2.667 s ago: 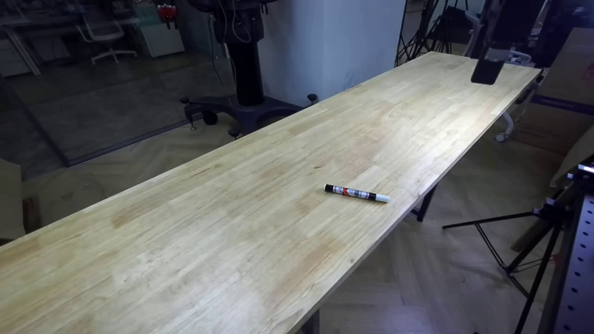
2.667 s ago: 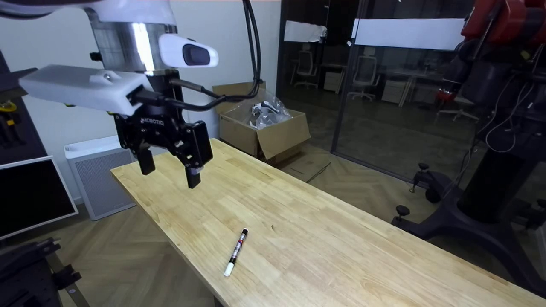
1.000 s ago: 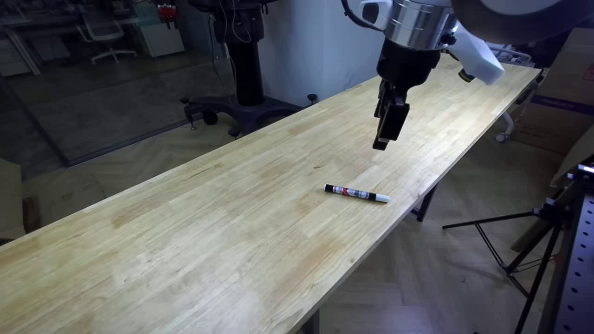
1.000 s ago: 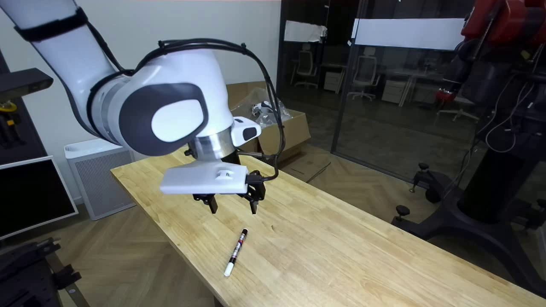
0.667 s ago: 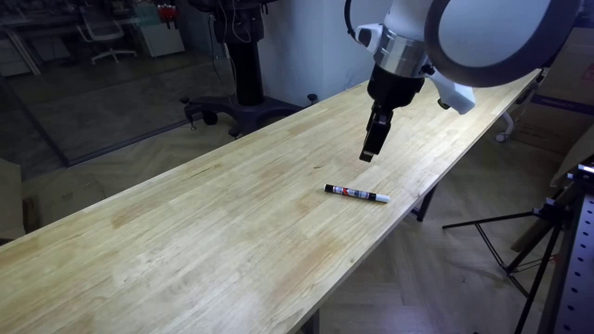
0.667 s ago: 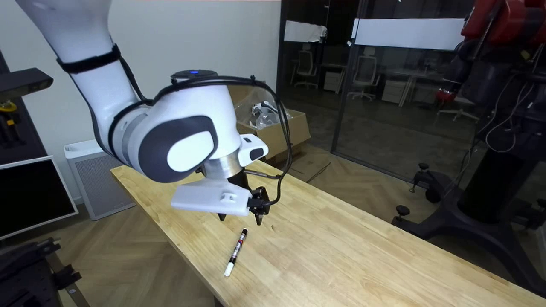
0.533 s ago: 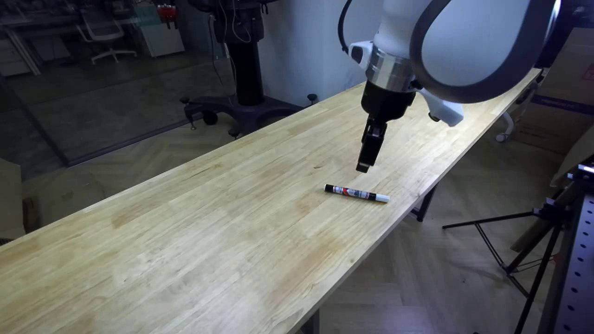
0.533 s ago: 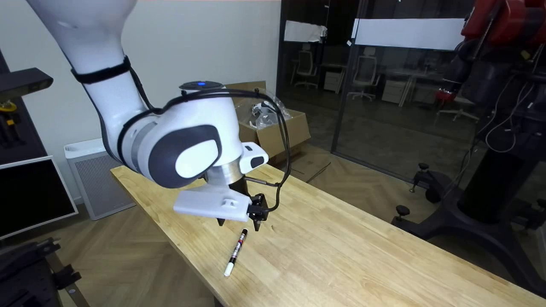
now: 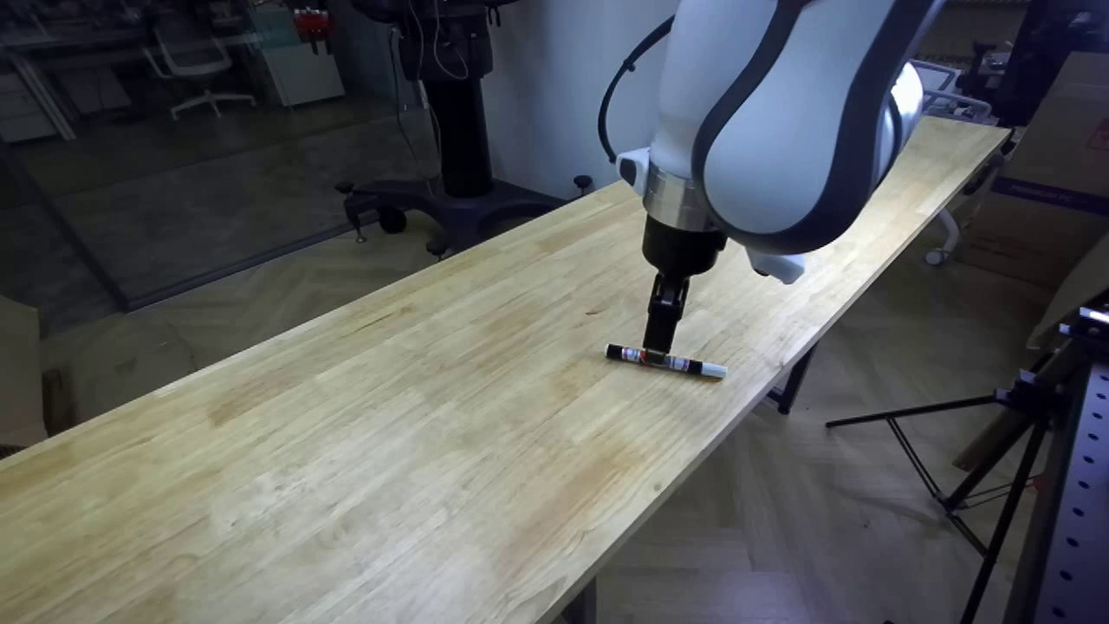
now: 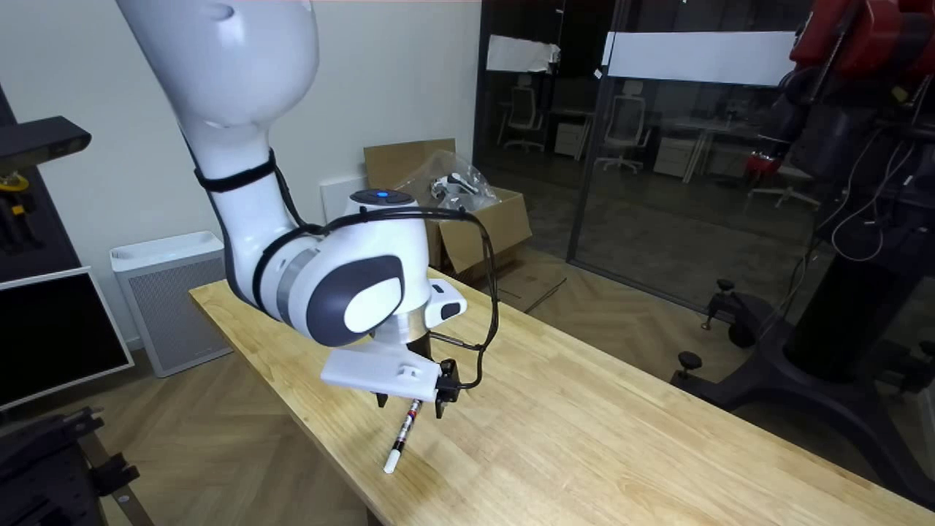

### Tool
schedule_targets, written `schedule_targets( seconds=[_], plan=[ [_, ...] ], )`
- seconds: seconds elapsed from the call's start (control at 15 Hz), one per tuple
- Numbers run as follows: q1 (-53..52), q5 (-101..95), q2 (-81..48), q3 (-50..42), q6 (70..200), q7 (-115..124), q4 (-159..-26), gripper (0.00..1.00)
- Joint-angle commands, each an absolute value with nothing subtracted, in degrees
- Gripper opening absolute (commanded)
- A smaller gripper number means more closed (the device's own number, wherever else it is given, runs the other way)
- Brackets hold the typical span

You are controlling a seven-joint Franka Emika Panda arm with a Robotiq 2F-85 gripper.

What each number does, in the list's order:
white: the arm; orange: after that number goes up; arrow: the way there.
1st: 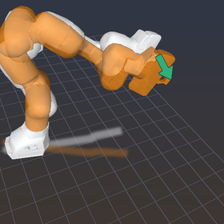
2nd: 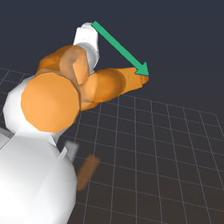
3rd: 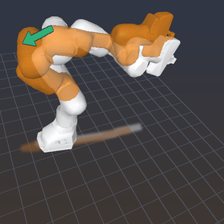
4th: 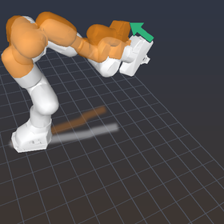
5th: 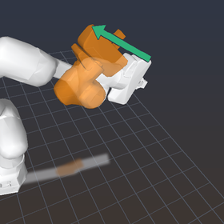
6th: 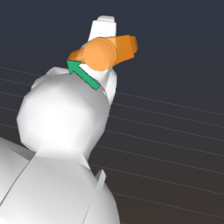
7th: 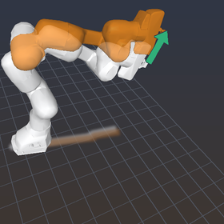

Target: Move the marker to the right

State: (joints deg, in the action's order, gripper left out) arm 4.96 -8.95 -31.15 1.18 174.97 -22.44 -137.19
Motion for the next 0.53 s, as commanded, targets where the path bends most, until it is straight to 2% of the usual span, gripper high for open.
schedule_targets(
  seconds=[0.0, 0.07, 0.13, 0.2, 0.47],
  plan=[
    [6.9, -9.6, -35.8, 3.4, 172.6, -21.4, -131.8, 1.00],
    [7.0, -9.7, -36.6, 3.6, 172.2, -21.4, -130.9, 1.00],
    [7.2, -9.7, -37.3, 3.8, 171.7, -21.5, -130.1, 0.75],
    [7.2, -9.8, -37.9, 3.7, 171.3, -21.5, -129.2, 0.74],
    [7.3, -9.8, -39.8, 3.8, 169.9, -21.5, -126.7, 0.45]
  ],
)
